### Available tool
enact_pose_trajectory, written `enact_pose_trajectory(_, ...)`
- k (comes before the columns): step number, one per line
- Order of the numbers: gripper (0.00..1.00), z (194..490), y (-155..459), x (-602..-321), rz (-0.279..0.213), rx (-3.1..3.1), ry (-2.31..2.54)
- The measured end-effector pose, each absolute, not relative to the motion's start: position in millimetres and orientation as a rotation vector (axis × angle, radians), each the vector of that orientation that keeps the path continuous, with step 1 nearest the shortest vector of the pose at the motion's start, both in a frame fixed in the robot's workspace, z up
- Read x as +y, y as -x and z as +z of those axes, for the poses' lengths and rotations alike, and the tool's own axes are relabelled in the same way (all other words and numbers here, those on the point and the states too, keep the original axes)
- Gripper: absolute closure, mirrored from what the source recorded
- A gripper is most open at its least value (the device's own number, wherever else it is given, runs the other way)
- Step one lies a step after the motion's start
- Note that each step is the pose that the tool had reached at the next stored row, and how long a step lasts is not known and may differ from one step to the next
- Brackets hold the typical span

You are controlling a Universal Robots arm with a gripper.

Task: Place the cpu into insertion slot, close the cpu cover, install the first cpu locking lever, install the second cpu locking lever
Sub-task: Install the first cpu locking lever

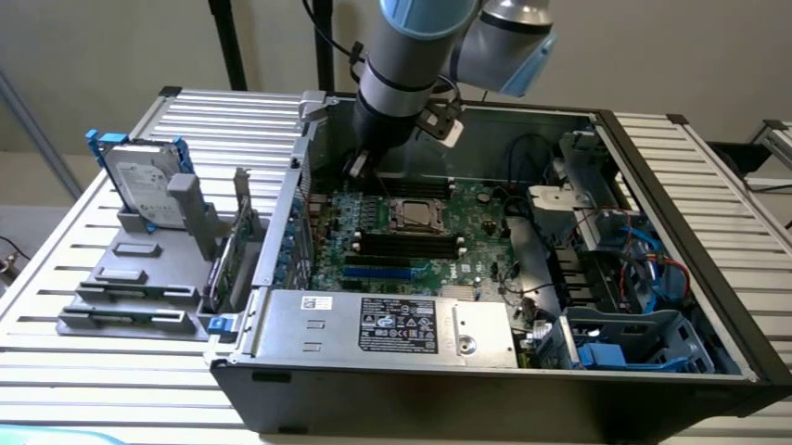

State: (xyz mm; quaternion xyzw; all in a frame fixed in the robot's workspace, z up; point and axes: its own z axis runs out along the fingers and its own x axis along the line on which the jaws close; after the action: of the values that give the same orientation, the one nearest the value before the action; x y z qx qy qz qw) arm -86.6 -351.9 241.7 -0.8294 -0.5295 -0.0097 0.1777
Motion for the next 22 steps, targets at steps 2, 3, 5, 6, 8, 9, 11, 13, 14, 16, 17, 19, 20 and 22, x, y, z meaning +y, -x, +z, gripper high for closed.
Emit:
enact_pose_trajectory(2, 0.89, 241.8, 87.2, -351.9, -0.037, -1.474, 2.353)
enact_pose_trajectory(3, 0.89, 241.8, 87.5, -351.9, -0.042, -1.462, 2.356)
enact_pose_trajectory(5, 0.89, 242.0, 88.0, -351.9, -0.05, -1.438, 2.362)
enact_pose_trajectory(6, 0.89, 242.2, 88.3, -351.9, -0.054, -1.427, 2.365)
enact_pose_trajectory(8, 0.89, 242.4, 88.9, -351.9, -0.062, -1.403, 2.37)
enact_pose_trajectory(9, 0.89, 242.5, 89.3, -351.9, -0.066, -1.392, 2.372)
enact_pose_trajectory(11, 0.89, 242.8, 89.9, -351.9, -0.074, -1.369, 2.376)
enact_pose_trajectory(13, 0.89, 243.0, 90.6, -351.9, -0.08, -1.347, 2.38)
enact_pose_trajectory(14, 0.89, 243.1, 91.0, -351.9, -0.082, -1.338, 2.382)
enact_pose_trajectory(16, 0.89, 243.1, 91.9, -351.9, -0.087, -1.318, 2.387)
enact_pose_trajectory(17, 0.89, 243.1, 92.3, -351.9, -0.088, -1.31, 2.39)
enact_pose_trajectory(19, 0.89, 243.1, 93.0, -351.9, -0.097, -1.29, 2.393)
enact_pose_trajectory(20, 0.89, 243.1, 93.0, -351.9, -0.1, -1.282, 2.395)
enact_pose_trajectory(22, 0.89, 243.1, 93.0, -351.9, -0.105, -1.271, 2.397)
